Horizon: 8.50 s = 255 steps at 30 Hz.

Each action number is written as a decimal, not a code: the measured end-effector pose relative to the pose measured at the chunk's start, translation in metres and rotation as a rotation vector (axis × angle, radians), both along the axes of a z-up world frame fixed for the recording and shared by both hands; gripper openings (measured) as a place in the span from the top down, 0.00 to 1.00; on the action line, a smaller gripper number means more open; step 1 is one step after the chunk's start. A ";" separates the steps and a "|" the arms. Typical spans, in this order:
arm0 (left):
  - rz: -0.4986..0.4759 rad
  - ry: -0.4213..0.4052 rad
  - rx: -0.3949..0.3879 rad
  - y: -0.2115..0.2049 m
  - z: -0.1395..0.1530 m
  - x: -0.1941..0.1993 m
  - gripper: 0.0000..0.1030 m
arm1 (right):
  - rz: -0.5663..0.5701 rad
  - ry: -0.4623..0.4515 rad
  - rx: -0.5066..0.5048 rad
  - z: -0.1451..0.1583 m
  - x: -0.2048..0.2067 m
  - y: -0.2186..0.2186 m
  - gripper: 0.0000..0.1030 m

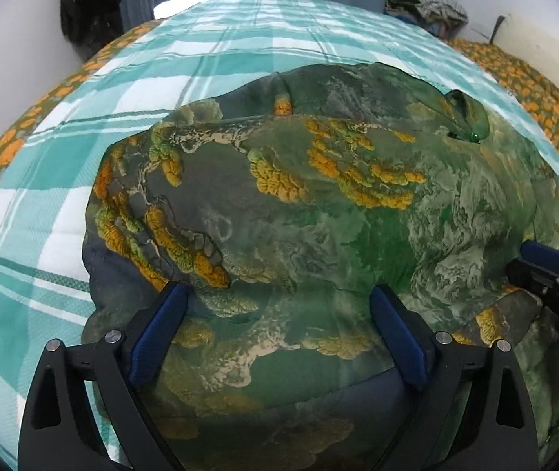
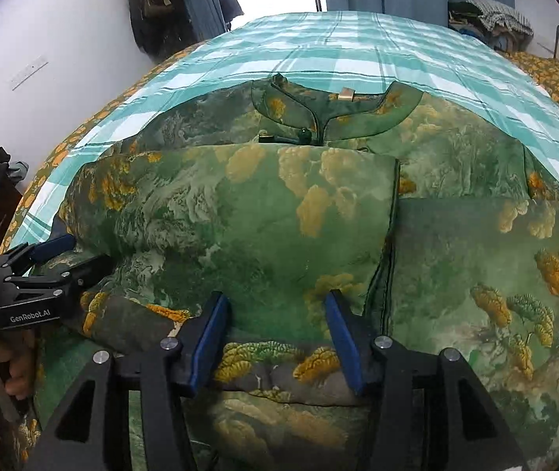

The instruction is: Fold large clothes

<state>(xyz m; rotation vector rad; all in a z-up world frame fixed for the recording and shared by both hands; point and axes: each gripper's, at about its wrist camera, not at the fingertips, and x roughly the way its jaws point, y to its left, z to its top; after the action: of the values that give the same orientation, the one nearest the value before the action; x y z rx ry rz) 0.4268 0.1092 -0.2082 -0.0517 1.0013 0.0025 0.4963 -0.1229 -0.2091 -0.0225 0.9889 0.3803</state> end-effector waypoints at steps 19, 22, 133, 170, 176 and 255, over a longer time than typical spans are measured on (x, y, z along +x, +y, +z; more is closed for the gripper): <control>0.184 0.001 -0.174 0.038 -0.007 0.076 0.00 | 0.001 -0.020 0.042 0.000 -0.004 -0.003 0.49; 0.173 -0.017 -0.154 0.035 -0.009 0.075 0.00 | 0.003 -0.025 0.037 -0.001 -0.004 -0.002 0.49; -0.153 0.363 -0.393 0.060 0.111 -0.353 0.89 | -0.120 0.361 0.325 0.128 -0.340 -0.234 0.87; 0.076 0.127 -0.532 0.155 0.087 -0.090 0.02 | -0.264 0.102 0.252 0.084 -0.062 -0.221 0.17; 0.138 0.168 -0.307 0.098 0.047 -0.060 0.77 | -0.273 0.087 -0.021 0.051 -0.045 -0.173 0.34; 0.129 -0.155 -0.141 0.092 -0.008 -0.051 0.79 | -0.414 -0.139 0.074 -0.018 -0.034 -0.195 0.84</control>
<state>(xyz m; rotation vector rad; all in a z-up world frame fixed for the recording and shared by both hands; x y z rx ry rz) 0.3761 0.2010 -0.2163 -0.2421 0.8404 0.0454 0.4625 -0.3179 -0.2272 0.2173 0.8161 0.0337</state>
